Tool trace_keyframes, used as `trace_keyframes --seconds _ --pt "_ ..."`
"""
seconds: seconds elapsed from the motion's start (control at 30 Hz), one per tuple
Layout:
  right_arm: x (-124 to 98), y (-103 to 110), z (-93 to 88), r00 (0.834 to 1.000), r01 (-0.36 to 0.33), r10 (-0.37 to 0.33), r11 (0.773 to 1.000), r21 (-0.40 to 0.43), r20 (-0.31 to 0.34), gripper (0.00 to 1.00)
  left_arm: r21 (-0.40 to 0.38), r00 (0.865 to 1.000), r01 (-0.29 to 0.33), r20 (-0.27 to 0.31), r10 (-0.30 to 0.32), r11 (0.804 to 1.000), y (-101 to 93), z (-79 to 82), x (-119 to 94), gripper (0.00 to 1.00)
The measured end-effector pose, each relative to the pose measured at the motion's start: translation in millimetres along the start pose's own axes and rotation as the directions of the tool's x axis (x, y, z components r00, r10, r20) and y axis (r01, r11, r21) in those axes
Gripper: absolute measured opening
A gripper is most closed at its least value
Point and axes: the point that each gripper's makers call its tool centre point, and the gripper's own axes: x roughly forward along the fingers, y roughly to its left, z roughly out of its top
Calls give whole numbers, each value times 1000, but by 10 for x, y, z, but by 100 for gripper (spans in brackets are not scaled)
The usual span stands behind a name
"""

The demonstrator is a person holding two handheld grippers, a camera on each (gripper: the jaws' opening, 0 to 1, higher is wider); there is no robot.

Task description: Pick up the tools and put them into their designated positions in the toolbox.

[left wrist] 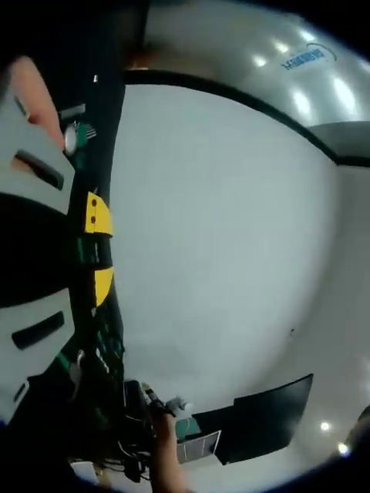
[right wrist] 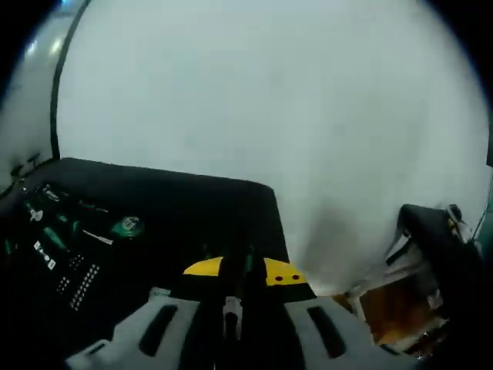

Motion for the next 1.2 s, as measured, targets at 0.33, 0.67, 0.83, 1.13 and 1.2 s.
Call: trace_keyframes --seconds 0.33,0.67,0.83,1.13,1.2 --pt "757 -170 -479 979 44 -43 999 -2 -198 16 63 999 17 -36 -14 998 -94 -74 8 11" --pt "764 -242 -214 997 -21 5 979 201 78 7 71 999 21 -47 -18 997 -79 -96 9 11" --pt "392 -211 214 949 -97 1 953 287 316 7 74 999 23 -50 -19 997 -99 -106 7 11" --pt "-191 278 876 858 -288 128 922 260 498 8 86 997 21 -70 -15 996 -75 -152 31 11" --pt "-340 346 1037 838 -332 154 905 266 523 8 90 997 18 -74 -11 996 -70 -159 34 11"
